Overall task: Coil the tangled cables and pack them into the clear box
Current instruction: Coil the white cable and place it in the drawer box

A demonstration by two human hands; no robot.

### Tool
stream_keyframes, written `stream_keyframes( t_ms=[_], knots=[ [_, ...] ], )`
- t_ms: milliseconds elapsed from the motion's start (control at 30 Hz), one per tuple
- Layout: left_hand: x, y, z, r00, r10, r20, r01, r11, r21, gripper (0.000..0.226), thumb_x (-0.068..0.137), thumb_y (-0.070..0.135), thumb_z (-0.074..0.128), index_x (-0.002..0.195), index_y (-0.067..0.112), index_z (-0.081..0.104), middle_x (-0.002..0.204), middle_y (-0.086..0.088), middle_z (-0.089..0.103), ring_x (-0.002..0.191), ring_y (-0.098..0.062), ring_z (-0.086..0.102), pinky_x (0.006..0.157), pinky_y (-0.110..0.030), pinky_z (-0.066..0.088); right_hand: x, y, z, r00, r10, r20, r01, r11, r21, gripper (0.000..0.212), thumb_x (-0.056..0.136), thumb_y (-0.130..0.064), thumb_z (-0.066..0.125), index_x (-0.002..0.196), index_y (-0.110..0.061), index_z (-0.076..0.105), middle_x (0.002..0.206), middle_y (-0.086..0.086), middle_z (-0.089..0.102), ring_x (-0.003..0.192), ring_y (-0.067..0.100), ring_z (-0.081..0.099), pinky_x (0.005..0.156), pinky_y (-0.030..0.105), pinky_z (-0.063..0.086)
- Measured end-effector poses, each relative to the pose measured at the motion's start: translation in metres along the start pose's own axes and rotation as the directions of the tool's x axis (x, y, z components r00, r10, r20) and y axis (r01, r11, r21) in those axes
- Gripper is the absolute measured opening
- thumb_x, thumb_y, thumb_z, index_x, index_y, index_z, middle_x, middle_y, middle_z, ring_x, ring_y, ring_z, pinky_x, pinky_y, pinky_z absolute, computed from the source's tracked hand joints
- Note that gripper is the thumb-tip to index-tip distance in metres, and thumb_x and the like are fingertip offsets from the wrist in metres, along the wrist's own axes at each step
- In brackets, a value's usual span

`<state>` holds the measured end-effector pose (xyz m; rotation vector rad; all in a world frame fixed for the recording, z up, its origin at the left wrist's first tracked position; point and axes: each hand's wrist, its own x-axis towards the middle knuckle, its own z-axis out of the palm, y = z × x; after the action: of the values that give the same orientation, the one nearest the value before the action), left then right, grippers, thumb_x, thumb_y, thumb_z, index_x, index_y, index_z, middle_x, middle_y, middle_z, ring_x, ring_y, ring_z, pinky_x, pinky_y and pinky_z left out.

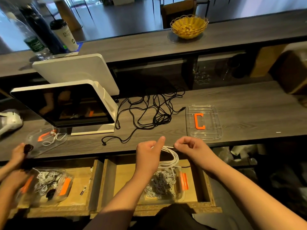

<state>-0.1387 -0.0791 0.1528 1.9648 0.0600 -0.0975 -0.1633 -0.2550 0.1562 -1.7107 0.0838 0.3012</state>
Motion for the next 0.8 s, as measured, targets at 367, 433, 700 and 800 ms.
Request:
stream_keyframes(
  t_ms=[367, 433, 700, 800],
  knots=[
    [0.027, -0.005, 0.018, 0.925, -0.251, -0.286, 0.185, 0.953, -0.239, 0.048, 0.097, 0.032, 0.061, 0.056, 0.009, 0.048, 0.052, -0.007, 0.042, 0.050, -0.016, 0.039, 0.052, -0.031, 0.032, -0.003, 0.010, 0.035, 0.997, 0.009, 0.081, 0.017, 0.949, -0.315, 0.029, 0.101, -0.035, 0.051, 0.075, -0.027, 0.062, 0.062, -0.007, 0.051, 0.058, 0.009, 0.047, 0.060, 0.035, 0.041],
    [0.031, -0.006, 0.021, 0.936, -0.173, -0.308, 0.136, 0.981, -0.137, 0.056, 0.098, 0.033, 0.059, 0.053, 0.002, 0.045, 0.047, -0.009, 0.042, 0.045, -0.012, 0.037, 0.048, -0.032, 0.032, -0.003, 0.002, 0.034, 0.995, -0.017, 0.099, 0.053, 0.925, -0.375, 0.028, 0.101, -0.034, 0.051, 0.077, -0.025, 0.062, 0.063, -0.007, 0.054, 0.057, 0.006, 0.048, 0.059, 0.031, 0.040],
    [0.041, -0.018, 0.016, 0.989, 0.130, -0.065, -0.081, 0.865, 0.496, 0.059, 0.096, 0.035, 0.060, 0.046, 0.021, 0.034, 0.041, 0.005, 0.031, 0.041, -0.013, 0.029, 0.049, -0.033, 0.022, -0.002, -0.009, 0.031, 0.993, -0.023, 0.117, 0.070, 0.904, -0.421, 0.035, 0.099, -0.035, 0.053, 0.074, -0.014, 0.065, 0.061, -0.003, 0.056, 0.055, 0.007, 0.048, 0.062, 0.041, 0.046],
    [0.043, -0.016, 0.016, 0.984, 0.156, 0.092, -0.181, 0.820, 0.543, 0.058, 0.098, 0.035, 0.058, 0.046, 0.023, 0.037, 0.042, 0.005, 0.037, 0.042, -0.010, 0.035, 0.055, -0.035, 0.036, 0.005, -0.011, 0.023, 0.995, -0.100, 0.011, 0.098, 0.934, -0.343, 0.030, 0.099, -0.029, 0.054, 0.072, -0.019, 0.062, 0.060, -0.005, 0.055, 0.056, 0.008, 0.049, 0.062, 0.042, 0.046]
  ],
)
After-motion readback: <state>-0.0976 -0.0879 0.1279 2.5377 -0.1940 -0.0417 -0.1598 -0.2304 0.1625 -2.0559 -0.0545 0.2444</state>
